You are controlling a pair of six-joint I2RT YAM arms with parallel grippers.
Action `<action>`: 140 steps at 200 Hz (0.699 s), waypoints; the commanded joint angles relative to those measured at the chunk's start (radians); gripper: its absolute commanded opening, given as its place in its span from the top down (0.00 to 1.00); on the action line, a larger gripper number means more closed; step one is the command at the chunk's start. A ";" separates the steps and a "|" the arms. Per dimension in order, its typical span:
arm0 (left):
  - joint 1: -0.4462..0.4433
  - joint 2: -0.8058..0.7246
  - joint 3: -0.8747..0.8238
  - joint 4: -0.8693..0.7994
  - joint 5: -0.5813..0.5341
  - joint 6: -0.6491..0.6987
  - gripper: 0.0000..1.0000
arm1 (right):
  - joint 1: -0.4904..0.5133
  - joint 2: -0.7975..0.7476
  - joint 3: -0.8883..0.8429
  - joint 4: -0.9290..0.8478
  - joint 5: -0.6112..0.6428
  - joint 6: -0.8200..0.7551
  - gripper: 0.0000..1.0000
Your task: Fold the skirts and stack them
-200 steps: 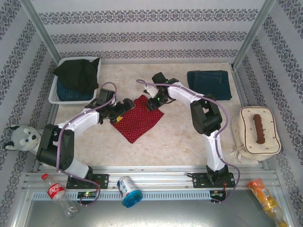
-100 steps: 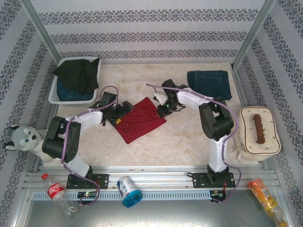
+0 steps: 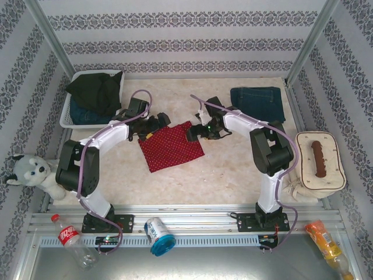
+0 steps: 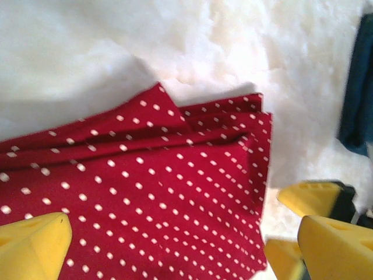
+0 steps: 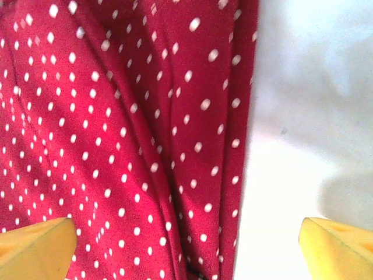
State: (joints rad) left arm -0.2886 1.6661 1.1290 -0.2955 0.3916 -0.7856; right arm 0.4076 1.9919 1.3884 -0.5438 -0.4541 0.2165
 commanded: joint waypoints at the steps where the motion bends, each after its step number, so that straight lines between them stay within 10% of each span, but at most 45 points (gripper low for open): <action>1: -0.020 -0.037 -0.057 -0.026 0.031 -0.034 0.00 | -0.003 0.061 0.044 0.013 -0.030 0.100 0.04; 140: -0.017 0.050 -0.239 0.021 -0.024 -0.123 0.00 | 0.037 0.131 0.015 0.089 -0.273 0.107 0.49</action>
State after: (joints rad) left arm -0.3012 1.6764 0.9379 -0.2573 0.4023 -0.8913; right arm 0.4301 2.0937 1.4117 -0.4644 -0.6441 0.3206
